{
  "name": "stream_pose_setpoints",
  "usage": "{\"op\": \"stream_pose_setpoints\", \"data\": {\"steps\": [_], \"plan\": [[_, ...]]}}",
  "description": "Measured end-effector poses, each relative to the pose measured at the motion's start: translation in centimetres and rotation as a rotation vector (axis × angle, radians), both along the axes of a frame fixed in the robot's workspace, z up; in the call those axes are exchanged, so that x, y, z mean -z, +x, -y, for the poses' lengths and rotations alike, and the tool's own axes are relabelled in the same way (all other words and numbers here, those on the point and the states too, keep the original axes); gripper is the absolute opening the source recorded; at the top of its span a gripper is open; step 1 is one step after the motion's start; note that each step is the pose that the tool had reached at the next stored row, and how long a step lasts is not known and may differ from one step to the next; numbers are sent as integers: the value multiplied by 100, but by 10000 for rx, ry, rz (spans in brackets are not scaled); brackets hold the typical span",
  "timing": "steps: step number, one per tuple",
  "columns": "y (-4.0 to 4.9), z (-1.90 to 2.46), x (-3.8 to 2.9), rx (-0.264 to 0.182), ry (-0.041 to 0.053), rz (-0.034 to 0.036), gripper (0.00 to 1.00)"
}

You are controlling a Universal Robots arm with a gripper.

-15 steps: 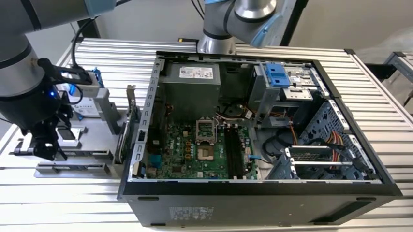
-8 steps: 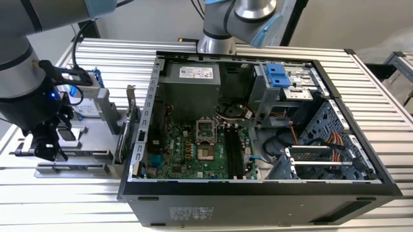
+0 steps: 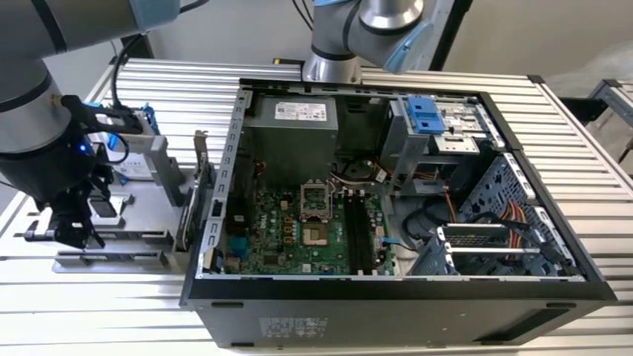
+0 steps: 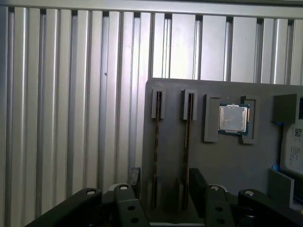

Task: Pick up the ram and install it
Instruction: 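Pick up the ram and move it above insertion slot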

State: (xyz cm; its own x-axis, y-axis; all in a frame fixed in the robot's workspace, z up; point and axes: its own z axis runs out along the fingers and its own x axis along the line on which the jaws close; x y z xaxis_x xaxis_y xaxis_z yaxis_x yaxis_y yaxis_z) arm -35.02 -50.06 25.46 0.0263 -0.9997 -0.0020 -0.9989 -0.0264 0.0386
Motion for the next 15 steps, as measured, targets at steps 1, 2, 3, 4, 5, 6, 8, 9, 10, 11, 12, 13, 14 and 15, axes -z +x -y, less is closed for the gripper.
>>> {"op": "stream_pose_setpoints", "data": {"steps": [1, 2, 3, 4, 5, 6, 8, 9, 10, 11, 12, 13, 14, 15], "plan": [[0, 0, 2, 0, 0, 0, 100], [0, 0, 4, 0, 0, 0, 100], [0, 0, 6, 0, 0, 0, 100], [0, 0, 9, 0, -1, 0, 100], [0, 0, 12, 0, 0, 0, 100], [0, 0, 16, 0, 0, 0, 100], [0, 0, 24, 0, 0, 1, 100], [0, 0, 29, 0, 0, 1, 100], [0, 0, 36, 0, 0, 1, 100], [0, 0, 44, 0, 0, 0, 100], [0, 0, 53, 0, 0, 0, 100], [0, 0, 61, 0, 0, 1, 100], [0, 0, 68, 0, -1, -1, 100], [0, 1, 75, 0, -1, -1, 100]]}}
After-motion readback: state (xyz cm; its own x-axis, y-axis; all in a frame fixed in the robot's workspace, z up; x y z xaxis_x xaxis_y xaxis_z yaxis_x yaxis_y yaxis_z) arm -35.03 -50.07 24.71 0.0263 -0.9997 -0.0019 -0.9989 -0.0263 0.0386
